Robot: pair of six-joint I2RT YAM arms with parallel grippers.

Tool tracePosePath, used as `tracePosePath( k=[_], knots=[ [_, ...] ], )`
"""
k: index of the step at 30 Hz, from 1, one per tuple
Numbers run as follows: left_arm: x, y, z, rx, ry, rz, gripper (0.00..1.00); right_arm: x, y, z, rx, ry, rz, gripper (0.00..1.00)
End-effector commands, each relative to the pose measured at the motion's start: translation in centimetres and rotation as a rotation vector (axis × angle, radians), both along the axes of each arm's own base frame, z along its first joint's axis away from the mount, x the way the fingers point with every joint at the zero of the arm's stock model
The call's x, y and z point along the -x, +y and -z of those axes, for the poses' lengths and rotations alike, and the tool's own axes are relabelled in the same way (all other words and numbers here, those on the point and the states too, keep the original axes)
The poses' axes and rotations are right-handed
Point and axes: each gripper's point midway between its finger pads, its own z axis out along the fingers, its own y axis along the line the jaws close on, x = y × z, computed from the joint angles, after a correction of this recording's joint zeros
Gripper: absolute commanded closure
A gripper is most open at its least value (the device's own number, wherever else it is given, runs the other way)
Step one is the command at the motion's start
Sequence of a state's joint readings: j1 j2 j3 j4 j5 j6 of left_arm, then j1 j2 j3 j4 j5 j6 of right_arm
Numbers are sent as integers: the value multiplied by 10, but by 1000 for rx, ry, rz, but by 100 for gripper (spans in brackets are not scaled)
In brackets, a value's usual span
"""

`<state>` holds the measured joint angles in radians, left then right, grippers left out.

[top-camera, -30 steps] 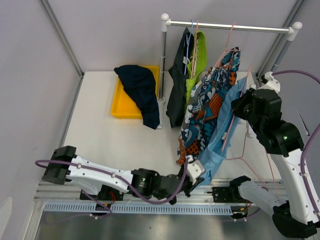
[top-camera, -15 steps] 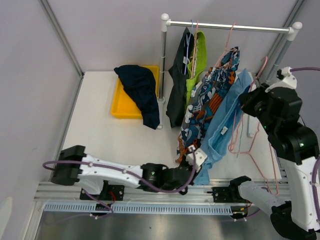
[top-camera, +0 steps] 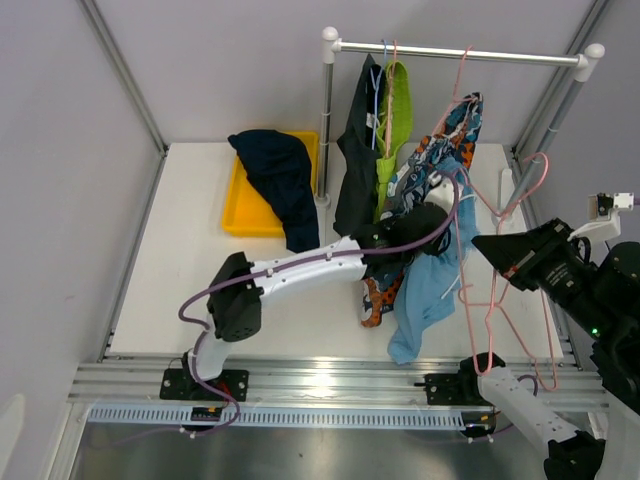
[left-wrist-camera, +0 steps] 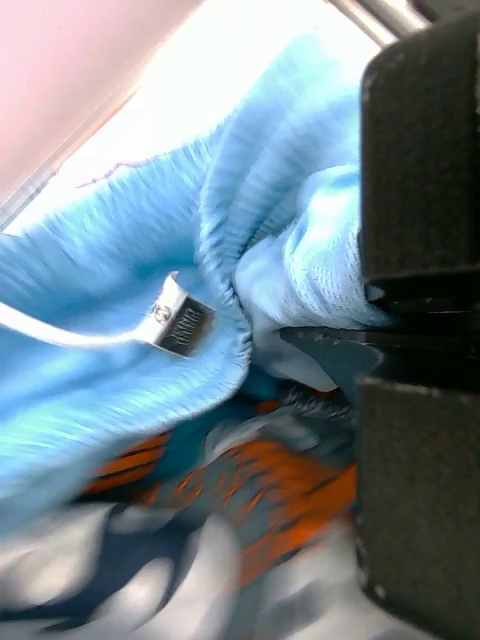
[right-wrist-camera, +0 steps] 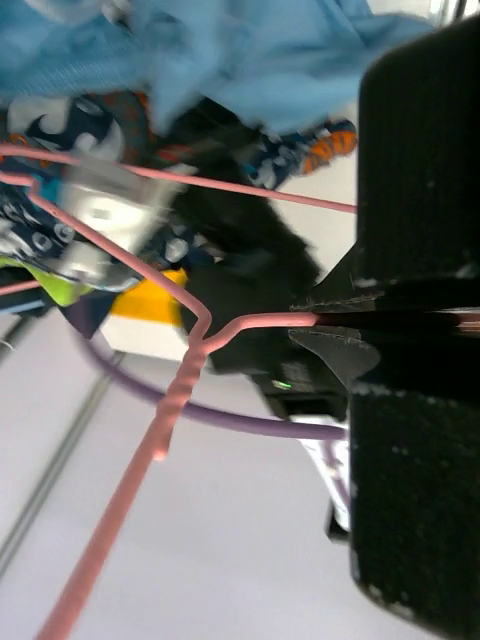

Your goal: Remove the shorts from the hanger

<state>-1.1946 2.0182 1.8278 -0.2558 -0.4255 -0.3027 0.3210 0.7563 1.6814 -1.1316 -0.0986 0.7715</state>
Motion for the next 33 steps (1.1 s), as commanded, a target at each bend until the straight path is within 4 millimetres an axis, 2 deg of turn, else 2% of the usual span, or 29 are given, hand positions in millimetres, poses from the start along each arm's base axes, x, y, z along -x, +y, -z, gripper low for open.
tracePosePath(
  k=[1, 2, 3, 4, 5, 6, 7, 8, 9, 10, 12, 13, 14, 15, 16, 18, 20, 21, 23, 24, 25, 26, 27, 28, 29, 30, 31, 32, 33],
  knots=[
    [-11, -1, -17, -31, 27, 21, 100, 25, 12, -26, -76, -27, -94, 100],
    [-8, 1, -11, -48, 39, 28, 100, 26, 8, -31, -57, -50, -86, 100],
    [6, 3, -27, -19, 31, 48, 100, 17, 2, -33, -27, -52, -42, 100],
    [19, 12, -3, -59, 43, 49, 100, 19, -5, -43, 10, -91, -20, 100],
    [32, 19, -8, -64, 34, 52, 100, 15, -9, -46, 35, -105, -1, 100],
    [64, 24, -49, 16, -4, 88, 100, -1, -14, -47, 70, -99, 46, 100],
    [79, 43, -25, -44, -5, 71, 100, -5, -16, -53, 85, -120, 57, 100],
    [93, 54, -35, -36, -12, 74, 100, -12, -19, -55, 108, -129, 78, 100],
    [119, 61, -45, -14, -7, 94, 100, -22, -24, -59, 145, -154, 115, 100],
    [131, 86, -66, 21, -11, 89, 100, -36, -22, -58, 172, -148, 123, 100],
    [147, 125, -67, -22, -16, 46, 100, -51, -23, -62, 229, -168, 142, 100],
    [149, 151, -92, 23, -22, 23, 100, -68, -24, -58, 261, -150, 172, 100],
    [145, 178, -98, -12, -37, -26, 100, -75, -26, -60, 282, -157, 190, 100],
    [144, 195, -107, -4, -42, -51, 100, -84, -27, -61, 300, -159, 212, 100],
    [140, 220, -127, 34, -61, -81, 100, -98, -28, -57, 332, -142, 235, 100],
    [114, 264, -148, -1, -133, -198, 100, -111, -27, -56, 345, -141, 246, 100],
    [96, 290, -170, 44, -134, -238, 100, -125, -23, -47, 352, -117, 238, 100],
    [71, 313, -179, 28, -168, -300, 100, -129, -22, -48, 344, -127, 237, 100],
    [50, 325, -199, 83, -209, -327, 100, -133, -21, -43, 337, -119, 230, 100],
    [29, 337, -202, 68, -218, -351, 100, -137, -21, -38, 342, -108, 229, 100],
    [19, 344, -221, 94, -242, -372, 100, -139, -25, -34, 345, -100, 238, 100],
    [7, 347, -229, 96, -258, -389, 100, -139, -26, -32, 352, -98, 236, 100],
    [-20, 347, -223, 50, -258, -403, 100, -141, -28, -25, 362, -83, 237, 100],
    [-29, 351, -251, 94, -304, -410, 100, -142, -34, -20, 367, -71, 252, 100],
    [-48, 364, -258, 95, -320, -453, 100, -140, -36, -20, 370, -78, 247, 100],
    [-72, 357, -264, 92, -320, -456, 100, -140, -39, -16, 375, -71, 256, 100],
    [-81, 358, -287, 132, -351, -452, 100, -142, -41, -6, 384, -49, 256, 100],
    [-101, 369, -284, 116, -339, -485, 100, -143, -46, -2, 387, -44, 269, 100],
    [-126, 362, -291, 124, -342, -488, 100, -140, -46, 0, 384, -44, 261, 100]
  ],
)
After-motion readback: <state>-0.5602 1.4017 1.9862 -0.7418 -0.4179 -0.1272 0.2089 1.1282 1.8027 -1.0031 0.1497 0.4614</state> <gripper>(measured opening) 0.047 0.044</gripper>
